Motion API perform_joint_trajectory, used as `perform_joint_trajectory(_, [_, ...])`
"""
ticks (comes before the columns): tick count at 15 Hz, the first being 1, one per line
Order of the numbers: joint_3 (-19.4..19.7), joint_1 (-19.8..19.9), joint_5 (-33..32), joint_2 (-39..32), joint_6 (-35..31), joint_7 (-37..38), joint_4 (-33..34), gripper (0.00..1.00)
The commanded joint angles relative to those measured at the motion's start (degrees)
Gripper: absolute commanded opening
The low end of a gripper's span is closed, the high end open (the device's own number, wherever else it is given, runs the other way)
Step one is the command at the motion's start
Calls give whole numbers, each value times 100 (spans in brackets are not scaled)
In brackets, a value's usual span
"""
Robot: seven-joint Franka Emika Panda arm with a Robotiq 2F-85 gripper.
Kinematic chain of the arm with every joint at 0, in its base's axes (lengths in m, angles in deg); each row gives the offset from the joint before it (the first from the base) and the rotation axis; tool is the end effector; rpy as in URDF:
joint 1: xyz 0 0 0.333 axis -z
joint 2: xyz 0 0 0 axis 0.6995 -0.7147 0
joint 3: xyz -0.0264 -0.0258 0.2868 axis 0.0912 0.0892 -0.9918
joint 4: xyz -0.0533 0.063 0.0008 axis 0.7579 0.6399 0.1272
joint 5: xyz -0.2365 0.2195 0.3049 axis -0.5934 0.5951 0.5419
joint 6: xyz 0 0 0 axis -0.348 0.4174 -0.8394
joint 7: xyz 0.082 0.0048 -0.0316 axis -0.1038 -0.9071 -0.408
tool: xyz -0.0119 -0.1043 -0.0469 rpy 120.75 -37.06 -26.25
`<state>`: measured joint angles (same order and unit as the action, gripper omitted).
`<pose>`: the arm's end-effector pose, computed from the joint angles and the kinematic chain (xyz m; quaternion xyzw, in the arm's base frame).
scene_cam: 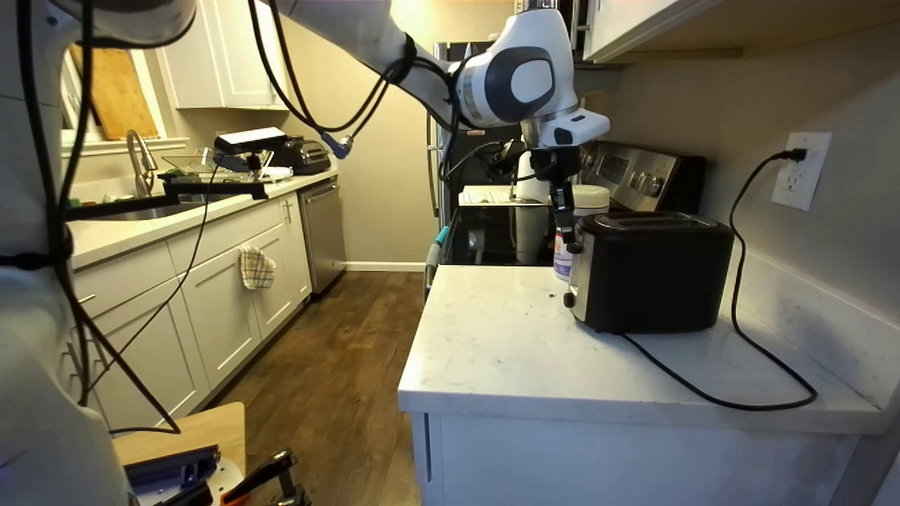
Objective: Push down the toaster lever
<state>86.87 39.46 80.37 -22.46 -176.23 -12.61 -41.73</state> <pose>0.7020 0.0464 0.4009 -0.9111 0.3858 -0.1393 0.0402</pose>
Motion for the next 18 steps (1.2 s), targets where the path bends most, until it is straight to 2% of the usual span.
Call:
perform_joint_trajectory(1, [4,11,117,-108,-87,-138,116,0])
perform_joint_trajectory(18, [51,-55,116,-293,-190,16,-82,0])
